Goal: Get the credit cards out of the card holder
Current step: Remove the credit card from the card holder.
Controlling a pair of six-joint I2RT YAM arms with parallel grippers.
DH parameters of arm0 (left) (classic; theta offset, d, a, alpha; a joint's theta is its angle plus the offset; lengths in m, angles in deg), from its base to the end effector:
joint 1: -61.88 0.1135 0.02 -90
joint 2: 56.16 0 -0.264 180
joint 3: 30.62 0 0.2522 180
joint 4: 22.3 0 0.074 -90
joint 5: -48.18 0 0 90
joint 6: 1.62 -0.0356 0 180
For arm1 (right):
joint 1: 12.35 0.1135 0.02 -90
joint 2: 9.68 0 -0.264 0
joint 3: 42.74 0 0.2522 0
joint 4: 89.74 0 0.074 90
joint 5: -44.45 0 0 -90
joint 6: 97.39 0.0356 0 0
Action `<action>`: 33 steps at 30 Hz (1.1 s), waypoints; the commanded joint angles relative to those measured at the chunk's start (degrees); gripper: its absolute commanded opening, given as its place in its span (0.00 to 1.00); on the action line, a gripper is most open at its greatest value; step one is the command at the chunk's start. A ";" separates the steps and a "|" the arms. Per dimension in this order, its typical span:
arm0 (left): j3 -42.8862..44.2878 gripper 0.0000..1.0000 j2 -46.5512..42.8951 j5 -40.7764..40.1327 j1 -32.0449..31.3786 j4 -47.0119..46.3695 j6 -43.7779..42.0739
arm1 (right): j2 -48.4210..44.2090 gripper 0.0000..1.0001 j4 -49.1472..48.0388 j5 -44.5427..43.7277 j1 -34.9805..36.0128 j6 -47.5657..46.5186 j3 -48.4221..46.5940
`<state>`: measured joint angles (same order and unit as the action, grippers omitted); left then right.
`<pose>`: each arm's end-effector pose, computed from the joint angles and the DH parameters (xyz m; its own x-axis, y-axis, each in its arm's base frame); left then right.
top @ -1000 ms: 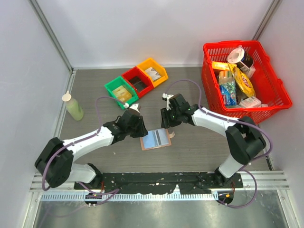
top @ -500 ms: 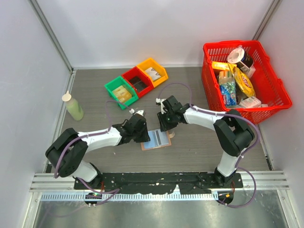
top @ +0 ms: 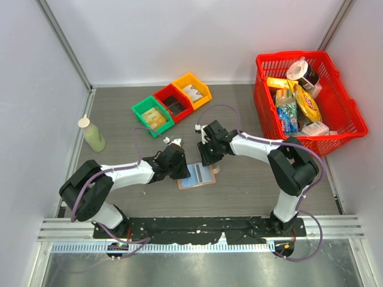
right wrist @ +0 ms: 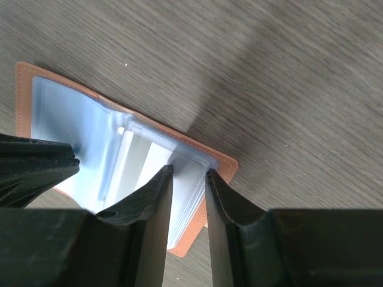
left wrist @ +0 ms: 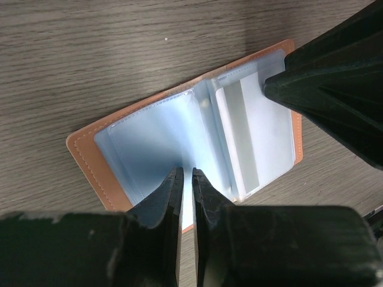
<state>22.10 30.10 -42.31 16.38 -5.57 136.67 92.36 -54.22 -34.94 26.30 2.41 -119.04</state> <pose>0.1986 -0.2017 0.1533 -0.8882 -0.1612 -0.4302 0.0696 0.8784 -0.4728 0.2729 0.2266 0.1666 -0.7910 -0.4184 -0.4463 -0.5565 0.7951 0.2409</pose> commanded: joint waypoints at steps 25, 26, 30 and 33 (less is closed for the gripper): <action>-0.64 0.12 1.11 -1.26 -1.44 -0.68 0.05 | -0.88 0.45 0.83 -1.04 0.37 -1.89 -6.10; -0.55 0.12 0.41 -1.44 -1.44 -0.07 0.05 | -0.53 0.45 0.48 -0.86 0.37 -2.24 -6.10; -0.90 0.13 -3.37 -4.16 -1.44 3.36 0.05 | 1.14 0.45 0.04 1.16 0.37 -2.86 -6.28; -1.08 0.15 -6.18 -6.27 -1.44 6.43 -0.13 | 2.02 0.45 -0.58 3.27 0.37 -2.95 -6.10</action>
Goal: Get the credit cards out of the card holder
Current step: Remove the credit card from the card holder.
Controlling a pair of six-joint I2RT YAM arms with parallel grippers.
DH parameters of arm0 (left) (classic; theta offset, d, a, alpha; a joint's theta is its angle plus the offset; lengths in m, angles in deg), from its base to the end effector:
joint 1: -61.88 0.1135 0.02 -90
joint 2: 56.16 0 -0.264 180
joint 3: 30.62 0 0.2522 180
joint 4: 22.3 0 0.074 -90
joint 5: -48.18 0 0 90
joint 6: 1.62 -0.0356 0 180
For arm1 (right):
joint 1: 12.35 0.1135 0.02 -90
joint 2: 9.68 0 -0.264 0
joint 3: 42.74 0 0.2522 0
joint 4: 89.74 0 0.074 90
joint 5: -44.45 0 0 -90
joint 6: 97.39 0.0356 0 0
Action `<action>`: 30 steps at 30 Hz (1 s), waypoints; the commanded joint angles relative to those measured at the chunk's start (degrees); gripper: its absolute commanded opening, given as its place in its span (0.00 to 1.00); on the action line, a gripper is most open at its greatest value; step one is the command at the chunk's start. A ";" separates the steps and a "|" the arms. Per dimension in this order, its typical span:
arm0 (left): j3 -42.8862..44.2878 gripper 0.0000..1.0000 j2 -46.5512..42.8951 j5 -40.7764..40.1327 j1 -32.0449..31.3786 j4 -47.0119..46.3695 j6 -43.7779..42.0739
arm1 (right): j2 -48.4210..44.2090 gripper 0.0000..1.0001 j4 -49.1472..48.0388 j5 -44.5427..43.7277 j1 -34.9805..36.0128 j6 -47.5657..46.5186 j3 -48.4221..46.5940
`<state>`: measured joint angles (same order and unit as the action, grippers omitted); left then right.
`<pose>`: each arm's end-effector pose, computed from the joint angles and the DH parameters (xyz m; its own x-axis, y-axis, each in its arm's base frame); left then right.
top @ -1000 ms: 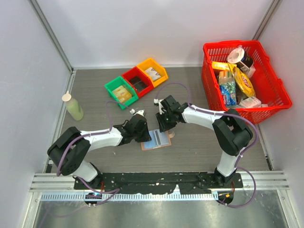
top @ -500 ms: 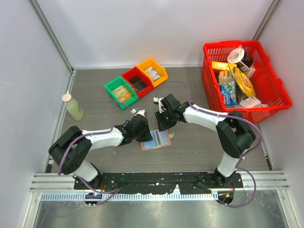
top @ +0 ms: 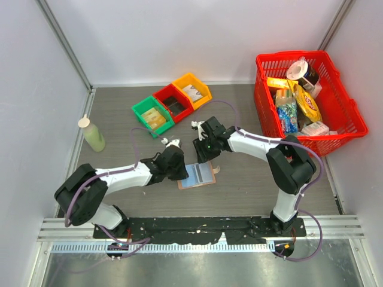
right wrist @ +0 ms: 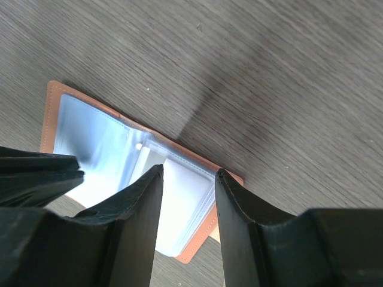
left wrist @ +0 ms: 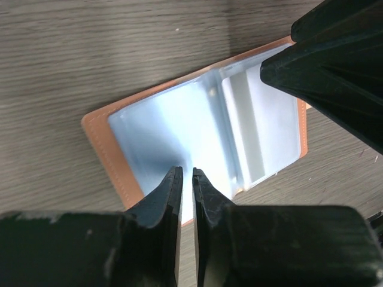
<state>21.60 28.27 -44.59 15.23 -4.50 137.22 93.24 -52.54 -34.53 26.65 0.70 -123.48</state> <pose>0.1922 -0.2011 0.1579 -0.8769 -0.1665 -0.4508 0.0680 0.8856 -0.4595 0.2818 0.2369 0.1819 -0.7597 -0.4375 -0.4811 -0.5924 0.7708 0.2345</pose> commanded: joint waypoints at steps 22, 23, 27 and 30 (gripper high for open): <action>-0.93 0.18 -1.28 -3.30 -0.37 6.60 -0.59 | -0.78 0.40 0.55 2.15 0.46 -2.39 -0.70; -0.93 0.17 -1.19 -3.30 -0.28 6.60 -0.59 | -1.31 0.39 0.64 2.33 0.55 -2.39 -0.70; -0.93 0.17 -0.58 -2.95 -0.37 6.16 -0.41 | -2.36 0.38 1.78 4.17 0.63 -2.73 -1.31; -0.84 0.16 -0.22 -2.86 -0.28 5.99 -0.50 | -2.63 0.37 2.57 6.98 0.63 -2.74 -2.01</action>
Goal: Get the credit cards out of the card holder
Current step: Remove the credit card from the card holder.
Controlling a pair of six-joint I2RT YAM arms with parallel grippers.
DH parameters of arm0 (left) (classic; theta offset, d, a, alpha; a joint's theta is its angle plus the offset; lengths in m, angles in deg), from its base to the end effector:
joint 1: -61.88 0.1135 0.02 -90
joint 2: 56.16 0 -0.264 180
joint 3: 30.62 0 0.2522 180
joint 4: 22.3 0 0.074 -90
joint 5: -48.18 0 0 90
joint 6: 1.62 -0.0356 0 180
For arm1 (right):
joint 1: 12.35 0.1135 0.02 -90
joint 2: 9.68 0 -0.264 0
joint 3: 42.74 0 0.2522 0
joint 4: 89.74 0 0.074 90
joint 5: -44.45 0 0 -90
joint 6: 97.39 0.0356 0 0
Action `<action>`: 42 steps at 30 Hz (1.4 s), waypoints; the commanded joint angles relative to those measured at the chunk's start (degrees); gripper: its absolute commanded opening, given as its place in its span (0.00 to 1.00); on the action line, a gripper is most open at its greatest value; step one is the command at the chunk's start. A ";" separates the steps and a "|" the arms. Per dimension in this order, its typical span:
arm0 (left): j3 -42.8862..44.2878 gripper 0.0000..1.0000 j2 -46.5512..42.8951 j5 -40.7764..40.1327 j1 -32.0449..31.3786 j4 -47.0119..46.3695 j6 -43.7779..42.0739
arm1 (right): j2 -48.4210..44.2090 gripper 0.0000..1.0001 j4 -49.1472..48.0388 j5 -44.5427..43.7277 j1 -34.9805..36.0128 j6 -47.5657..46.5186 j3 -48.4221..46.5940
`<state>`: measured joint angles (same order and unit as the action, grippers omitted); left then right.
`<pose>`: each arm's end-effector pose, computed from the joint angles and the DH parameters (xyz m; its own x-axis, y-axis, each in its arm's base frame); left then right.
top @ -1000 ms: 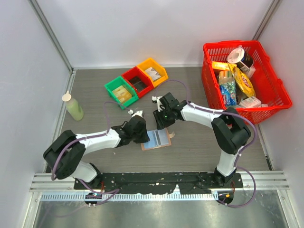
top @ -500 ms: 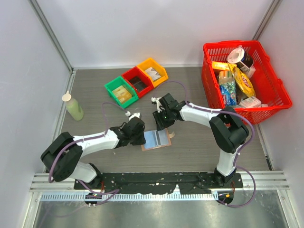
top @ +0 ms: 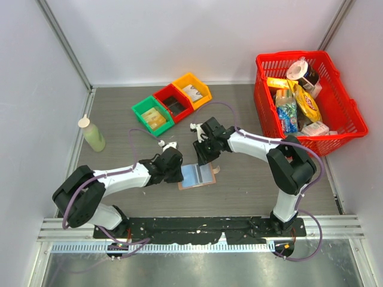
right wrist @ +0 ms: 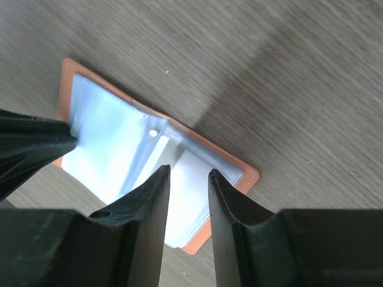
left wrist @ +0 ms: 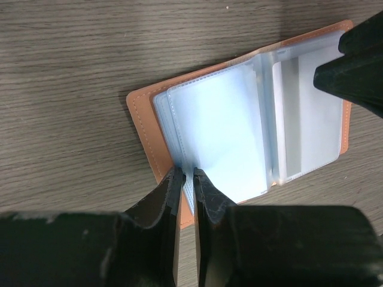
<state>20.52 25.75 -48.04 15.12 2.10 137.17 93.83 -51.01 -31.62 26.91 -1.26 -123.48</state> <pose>0.1823 -0.1882 0.1561 -0.8834 -0.1523 -0.4432 0.0262 0.9282 -0.3711 0.2780 0.2383 0.1772 -0.7516 -0.4805 -0.4518 -0.6265 0.7343 0.2613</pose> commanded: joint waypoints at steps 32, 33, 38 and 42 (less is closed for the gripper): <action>-0.03 0.14 1.94 1.12 -0.17 -1.05 -0.28 | 0.73 0.44 3.59 -4.80 0.64 -1.74 -3.42; -0.03 0.14 1.94 1.03 -0.17 -1.05 -0.28 | 0.73 0.44 3.68 -4.71 0.72 -1.91 -3.33; 0.06 0.14 2.03 1.12 -0.26 -1.05 -0.28 | 1.08 0.43 4.29 -4.35 0.81 -2.35 -3.59; 0.06 0.14 1.94 1.30 -0.17 -1.05 -0.19 | 1.26 0.43 4.30 -5.23 0.90 -2.44 -3.24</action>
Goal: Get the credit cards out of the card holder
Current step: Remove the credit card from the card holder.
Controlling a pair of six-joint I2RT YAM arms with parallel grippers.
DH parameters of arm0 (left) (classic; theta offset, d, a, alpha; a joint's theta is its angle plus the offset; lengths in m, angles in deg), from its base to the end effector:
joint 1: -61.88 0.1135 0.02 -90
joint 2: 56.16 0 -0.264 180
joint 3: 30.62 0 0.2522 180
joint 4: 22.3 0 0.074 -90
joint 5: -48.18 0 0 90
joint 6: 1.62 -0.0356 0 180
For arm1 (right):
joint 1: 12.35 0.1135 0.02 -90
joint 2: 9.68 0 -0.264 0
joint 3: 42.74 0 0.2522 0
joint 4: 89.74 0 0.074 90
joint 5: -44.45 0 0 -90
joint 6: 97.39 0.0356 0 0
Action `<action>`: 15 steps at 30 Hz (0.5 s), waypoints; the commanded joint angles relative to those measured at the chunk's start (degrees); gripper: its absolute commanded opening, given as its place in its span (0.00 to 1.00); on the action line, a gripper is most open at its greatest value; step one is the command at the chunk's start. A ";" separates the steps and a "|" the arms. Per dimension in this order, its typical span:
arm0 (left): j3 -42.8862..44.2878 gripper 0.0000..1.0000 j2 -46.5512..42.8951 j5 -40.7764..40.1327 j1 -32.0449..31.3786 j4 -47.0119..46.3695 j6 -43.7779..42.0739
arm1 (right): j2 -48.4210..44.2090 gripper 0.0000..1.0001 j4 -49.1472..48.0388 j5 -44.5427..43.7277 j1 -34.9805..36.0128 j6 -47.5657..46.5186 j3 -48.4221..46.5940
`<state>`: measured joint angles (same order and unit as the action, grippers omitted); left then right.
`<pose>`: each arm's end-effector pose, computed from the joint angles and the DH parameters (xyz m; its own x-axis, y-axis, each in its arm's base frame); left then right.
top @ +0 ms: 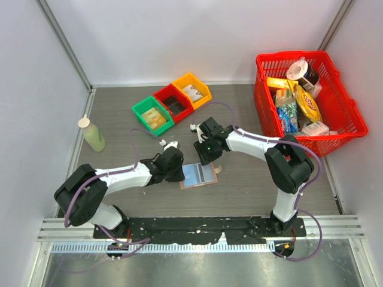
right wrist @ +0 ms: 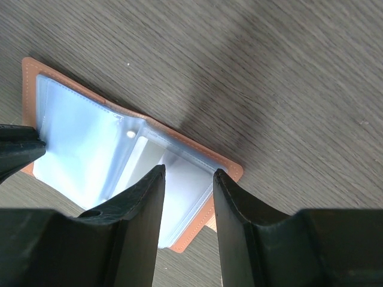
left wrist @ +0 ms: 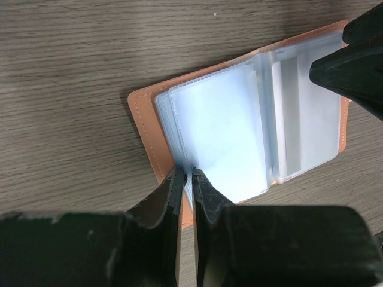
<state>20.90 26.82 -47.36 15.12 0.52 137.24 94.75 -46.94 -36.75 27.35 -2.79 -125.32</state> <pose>0.1852 -0.1920 0.1550 -0.8829 -0.1553 -0.4431 0.0328 0.9210 -0.3881 0.2786 0.2384 0.1766 -0.7477 -0.5178 -0.4157 -0.6237 0.7625 0.1721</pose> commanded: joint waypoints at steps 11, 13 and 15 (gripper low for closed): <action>-0.32 0.14 0.96 0.88 -0.17 0.61 -0.26 | 0.43 0.43 -0.03 -0.97 0.46 -1.00 -1.41; -0.40 0.14 0.87 0.88 -0.17 0.61 -0.26 | 0.43 0.43 -0.29 -1.59 0.55 -0.74 -1.41; -0.40 0.14 0.87 0.88 -0.17 0.52 -0.26 | 0.43 0.44 -0.38 -1.77 0.46 -0.74 -1.32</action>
<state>20.90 26.82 -47.25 15.12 0.52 137.24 94.99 -46.79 -37.28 27.44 -2.86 -125.32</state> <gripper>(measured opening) 0.139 0.432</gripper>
